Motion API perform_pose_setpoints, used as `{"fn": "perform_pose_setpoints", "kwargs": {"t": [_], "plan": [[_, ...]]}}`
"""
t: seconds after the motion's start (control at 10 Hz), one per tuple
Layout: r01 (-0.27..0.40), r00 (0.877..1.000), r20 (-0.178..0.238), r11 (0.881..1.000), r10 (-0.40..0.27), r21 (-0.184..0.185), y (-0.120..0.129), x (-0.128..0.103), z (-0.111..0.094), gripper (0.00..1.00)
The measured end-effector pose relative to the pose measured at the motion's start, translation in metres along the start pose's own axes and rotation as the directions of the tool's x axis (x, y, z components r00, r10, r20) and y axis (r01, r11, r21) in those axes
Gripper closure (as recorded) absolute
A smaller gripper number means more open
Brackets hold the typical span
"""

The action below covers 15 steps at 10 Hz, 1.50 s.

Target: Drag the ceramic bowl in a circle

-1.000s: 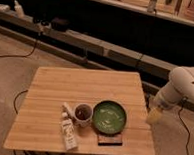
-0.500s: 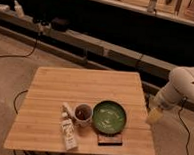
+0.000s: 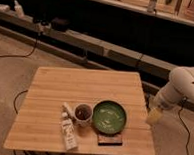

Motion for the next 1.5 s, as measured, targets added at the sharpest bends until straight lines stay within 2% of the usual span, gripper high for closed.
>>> {"fn": "perform_pose_setpoints", "kwargs": {"t": [0.9,1.1,1.2,1.3,1.4,1.5], "plan": [[0.0,1.0,0.0,1.0,0.0,0.0,0.0,-0.0002,0.0,0.2],[0.008,1.0,-0.017,1.0,-0.007,0.016,-0.0036,0.0018,-0.0007,0.2],[0.032,0.999,-0.032,0.999,-0.031,0.024,-0.0052,0.0029,-0.0006,0.2],[0.095,0.994,-0.059,0.995,-0.094,0.028,-0.0049,0.0035,0.0004,0.2],[0.189,0.978,-0.094,0.982,-0.187,0.018,-0.0014,0.0035,0.0022,0.2],[0.28,0.953,-0.12,0.96,-0.278,-0.002,0.0041,0.0041,0.0042,0.2]]}}
